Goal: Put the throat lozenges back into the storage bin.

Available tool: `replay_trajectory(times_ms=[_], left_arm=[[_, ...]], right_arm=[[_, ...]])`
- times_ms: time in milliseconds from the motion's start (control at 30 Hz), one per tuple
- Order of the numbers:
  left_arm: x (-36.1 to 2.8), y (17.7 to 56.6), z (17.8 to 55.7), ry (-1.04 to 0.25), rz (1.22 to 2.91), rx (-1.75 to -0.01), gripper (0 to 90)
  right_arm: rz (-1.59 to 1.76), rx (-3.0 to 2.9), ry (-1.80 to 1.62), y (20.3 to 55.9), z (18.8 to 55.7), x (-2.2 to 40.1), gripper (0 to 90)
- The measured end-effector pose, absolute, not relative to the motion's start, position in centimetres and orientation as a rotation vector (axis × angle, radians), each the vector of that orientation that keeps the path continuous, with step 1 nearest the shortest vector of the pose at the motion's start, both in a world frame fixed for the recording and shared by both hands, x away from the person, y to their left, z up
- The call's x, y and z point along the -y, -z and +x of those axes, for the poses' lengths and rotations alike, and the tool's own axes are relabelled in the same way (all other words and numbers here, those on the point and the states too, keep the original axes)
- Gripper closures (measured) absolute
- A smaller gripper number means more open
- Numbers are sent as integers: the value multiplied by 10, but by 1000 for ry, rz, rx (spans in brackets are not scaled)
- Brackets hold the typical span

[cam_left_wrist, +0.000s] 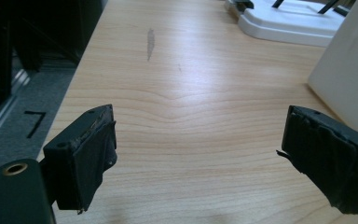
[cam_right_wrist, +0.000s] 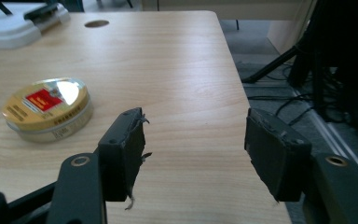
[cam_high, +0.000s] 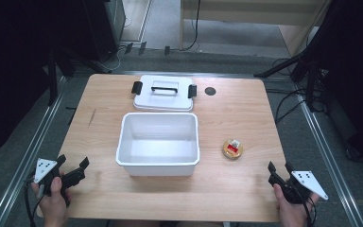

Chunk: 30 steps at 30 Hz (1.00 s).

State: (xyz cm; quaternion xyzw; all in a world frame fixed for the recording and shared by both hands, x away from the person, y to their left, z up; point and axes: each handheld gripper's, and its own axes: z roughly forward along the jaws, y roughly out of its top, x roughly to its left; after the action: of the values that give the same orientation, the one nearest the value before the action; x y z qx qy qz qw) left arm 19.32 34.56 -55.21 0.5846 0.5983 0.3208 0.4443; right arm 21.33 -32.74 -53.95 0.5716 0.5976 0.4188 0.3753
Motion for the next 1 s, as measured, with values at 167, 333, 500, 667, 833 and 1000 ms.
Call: replay_trajectory(times_ms=[167,333,500,667,833,1000], left_arm=[[-339,552,193,-867,1462,-1508,110],[-333,551,196,-885,1552,-1464,137],[-337,551,194,-860,1505,-1466,129],[-336,551,196,-856,1518,-1468,129],[-337,551,197,-841,1529,-1469,130],[-339,551,197,-819,1517,-1469,130]], right_arm=[[1440,-1591,-1054,536,210,325,355],[1476,-1654,-1089,528,212,323,305],[1525,-1751,-1061,518,220,320,274],[1552,-1867,-984,512,227,314,268],[1582,-1981,-858,506,239,308,246],[1595,-2056,-777,497,252,298,233]])
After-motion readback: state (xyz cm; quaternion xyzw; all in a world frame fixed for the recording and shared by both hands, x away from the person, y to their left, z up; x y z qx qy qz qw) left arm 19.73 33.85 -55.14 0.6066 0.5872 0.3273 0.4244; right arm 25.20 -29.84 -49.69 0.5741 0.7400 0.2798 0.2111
